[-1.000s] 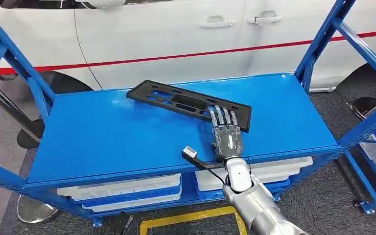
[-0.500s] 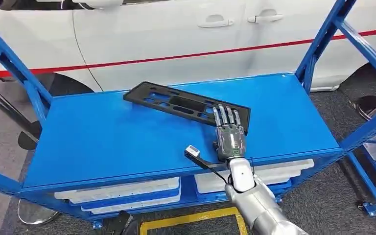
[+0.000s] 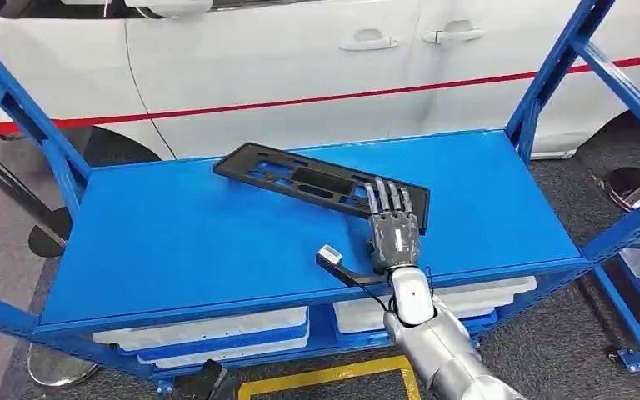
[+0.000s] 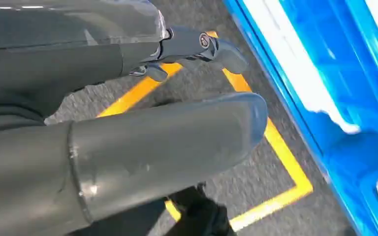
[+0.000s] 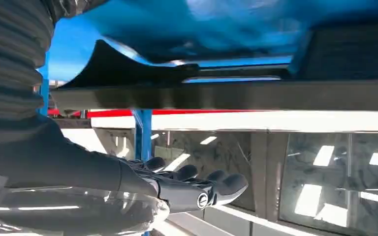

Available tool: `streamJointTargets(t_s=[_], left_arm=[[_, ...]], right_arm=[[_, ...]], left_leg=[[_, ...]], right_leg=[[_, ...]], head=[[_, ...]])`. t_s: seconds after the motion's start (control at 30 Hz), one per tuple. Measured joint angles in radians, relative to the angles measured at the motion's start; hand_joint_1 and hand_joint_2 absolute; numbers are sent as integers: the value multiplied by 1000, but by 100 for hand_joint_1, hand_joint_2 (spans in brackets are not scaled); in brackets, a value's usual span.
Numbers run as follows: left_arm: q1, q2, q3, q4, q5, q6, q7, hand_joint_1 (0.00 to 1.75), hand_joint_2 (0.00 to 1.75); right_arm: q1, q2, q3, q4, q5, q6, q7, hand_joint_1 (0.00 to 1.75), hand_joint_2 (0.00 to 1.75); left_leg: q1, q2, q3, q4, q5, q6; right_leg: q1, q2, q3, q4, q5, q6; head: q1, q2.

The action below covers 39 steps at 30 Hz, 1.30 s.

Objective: Take the parts from the cabinet and place them on the table.

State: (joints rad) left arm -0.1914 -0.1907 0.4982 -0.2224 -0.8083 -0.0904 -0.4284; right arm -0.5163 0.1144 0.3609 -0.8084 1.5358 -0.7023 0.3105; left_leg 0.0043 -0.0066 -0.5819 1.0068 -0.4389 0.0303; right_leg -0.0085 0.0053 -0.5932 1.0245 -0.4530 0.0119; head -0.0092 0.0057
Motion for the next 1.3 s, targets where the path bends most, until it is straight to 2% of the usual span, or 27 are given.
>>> streamJointTargets(t_s=[0.03, 0.07, 0.13, 0.17, 0.2, 0.23, 0.27, 0.33, 0.37, 0.47, 0.57, 0.6, 0.67, 0.7, 0.73, 0.77, 0.83, 0.87, 0.9, 1.0, 1.03, 1.07, 1.17, 1.2, 1.23, 1.27, 1.3], left_arm=[[0, -3, 0, 0, 0, 3, -2, 0, 0], [0, -7, 0, 0, 0, 4, -2, 0, 0], [-1, -11, -1, 0, -1, 9, -3, 0, 0], [1, -11, -2, 0, -2, 11, -3, 0, 0], [3, -11, -3, 0, -2, 11, -3, 0, 0], [6, -11, -5, 0, -2, 13, -4, 0, 0], [9, -11, -6, 0, -2, 13, -4, 0, 0], [9, -15, -7, 0, -2, 14, -5, 0, 0], [8, -15, -7, 0, -2, 14, -5, 0, 0], [3, -15, -7, 0, -1, 14, 1, 0, 0], [-1, -13, -7, 0, -1, 10, 8, 0, 0], [-4, -12, -7, 0, -1, 9, 8, 0, 0], [-5, -12, -7, 0, 0, 9, 9, 0, 0], [-3, -10, -7, 0, 0, 10, 10, 0, 0], [-2, -9, -7, 0, -1, 10, 10, 0, 0], [-2, -8, -7, 0, -1, 10, 10, 0, 0], [-5, -8, -7, 0, -1, 10, 11, 0, 0], [-6, -8, -7, 0, -1, 10, 12, 0, 0], [-9, -8, -7, 0, -1, 11, 13, 0, 0], [-8, -8, -7, 0, -1, 14, 16, 0, 0], [-7, -9, -7, 0, 0, 16, 16, 0, 0], [-6, -13, -8, 0, 1, 18, 16, 0, 0], [-7, -18, -8, 0, 2, 20, 16, 0, 0], [-5, -18, -8, 0, 2, 18, 16, 0, 0], [-4, -18, -8, 0, 2, 14, 14, 0, 0], [-3, -19, -8, 0, 2, 11, 12, 0, 0], [-1, -20, -8, 0, 2, 10, 9, 0, 0]], right_arm=[[0, -5, -1, 0, 0, 0, 3, 0, 175], [-2, -6, -1, -1, 0, 0, 3, 0, 175], [0, -12, -3, 0, 0, 0, 5, 0, 175], [3, -13, -3, 1, 0, 0, 4, 0, 175], [6, -14, -3, 1, 0, 0, 3, 0, 175], [7, -17, -5, 1, 0, 0, 3, 0, 175], [5, -18, -5, 1, 0, 0, 3, 0, 175], [4, -19, -6, 1, 0, 0, 3, 0, 175], [3, -20, -6, 1, 0, 0, 3, 0, 175], [0, -20, -6, -1, 0, -1, 2, 0, 175], [-9, -19, -6, -1, 0, -1, 4, 0, 175], [-10, -19, -7, 0, 0, -1, 5, 0, 175], [-9, -19, -7, 1, 0, 0, 7, 0, 175], [-9, -19, -6, 1, 0, 0, 7, 0, 175], [-9, -19, -6, 2, 0, 0, 8, 0, 175], [-9, -19, -7, 3, 0, 0, 8, 0, 175], [-9, -20, -7, 4, 0, 0, 8, 0, 175], [-9, -20, -7, 4, 0, 0, 9, 0, 175], [-9, -20, -7, 5, 0, 1, 11, 0, 175], [-9, -21, -9, 5, 0, 0, 13, 0, 175], [-9, -21, -9, 5, 0, 0, 14, 0, 175], [-6, -24, -10, 5, 0, 0, 14, 0, 175], [-2, -29, -12, 5, 0, 0, 17, 0, 175], [3, -30, -12, 6, 0, 0, 17, 0, 175], [3, -30, -12, 6, 0, 0, 16, 0, 175], [3, -31, -13, 6, 0, 0, 16, 0, 175], [3, -31, -13, 6, 0, 0, 16, 0, 175]], left_leg=[[4, 3, 7, -10, 6, 6], [3, 2, 9, -13, 7, 11], [2, 3, 8, -12, 0, 21], [1, 3, 8, -12, -2, 23], [1, 2, 9, -11, -4, 22], [1, 2, 13, -10, -7, 20], [2, 1, 19, -8, -12, 18], [3, 1, 32, 1, -24, 10], [-3, -1, 29, 7, -32, 2], [-3, -1, 31, 7, -36, -11], [0, 3, 35, 24, -56, -29], [0, 3, 10, 75, -86, -33], [2, 3, -85, 251, -159, -38], [2, 3, -121, 314, -173, -39], [2, 3, -139, 334, -161, -39], [2, 3, -131, 301, -124, -36], [1, 3, -57, 131, -21, -25], [0, 3, -22, 48, 12, -17], [-7, 2, -11, 20, -3, -14], [-11, 0, -12, 16, -5, -4], [-4, 0, -4, 0, 3, 6], [-2, 4, 2, -9, 9, 10], [-2, 4, 3, -11, 8, 23], [-2, 4, 3, -11, 7, 23], [-2, 3, 4, -10, -1, 23], [-1, 3, 8, -9, -4, 22], [0, 3, 15, -7, -11, 19]], right_leg=[[-5, -2, -1, 15, -9, 4], [-3, -2, -19, 49, -34, 5], [-4, -2, -99, 204, -109, 8], [-5, -2, -139, 274, -130, 10], [-6, -2, -164, 312, -129, 12], [-7, -2, -161, 295, -102, 13], [-8, -3, -135, 235, -57, 13], [-11, -5, -47, 56, 37, 11], [-7, -4, -30, 29, 18, 9], [-1, 0, -31, 20, 10, -8], [-10, -3, -15, 10, 7, -26], [-10, -5, -13, 10, 5, -31], [-8, -5, -14, 11, 3, -34], [-7, -5, -13, 11, 1, -36], [-6, -4, -11, 11, 0, -36], [-6, -3, -8, 11, -2, -36], [-5, -2, 2, 11, -6, -32], [-5, -2, 4, 11, -8, -31], [1, -1, 2, 14, -12, -25], [-4, 0, -1, 8, -7, -10], [1, 0, 0, 8, -9, -1], [-2, -2, -2, 24, -20, 2], [-5, -2, -104, 225, -125, 7], [-6, -2, -139, 287, -142, 9], [-6, -2, -156, 307, -133, 10], [-7, -3, -150, 287, -105, 11], [-9, -3, -119, 220, -55, 11]], head=[[1, 0], [1, 0], [1, 0], [1, 0], [1, 0], [1, 0], [1, 0], [1, 0], [1, 0], [0, 0], [1, 0], [0, 0], [0, 0], [0, 0], [0, 0], [0, 0], [0, 0], [0, 0], [0, 0], [0, 0], [0, 0], [0, 0], [2, 0], [2, 0], [1, 0], [2, 0], [1, 0]])
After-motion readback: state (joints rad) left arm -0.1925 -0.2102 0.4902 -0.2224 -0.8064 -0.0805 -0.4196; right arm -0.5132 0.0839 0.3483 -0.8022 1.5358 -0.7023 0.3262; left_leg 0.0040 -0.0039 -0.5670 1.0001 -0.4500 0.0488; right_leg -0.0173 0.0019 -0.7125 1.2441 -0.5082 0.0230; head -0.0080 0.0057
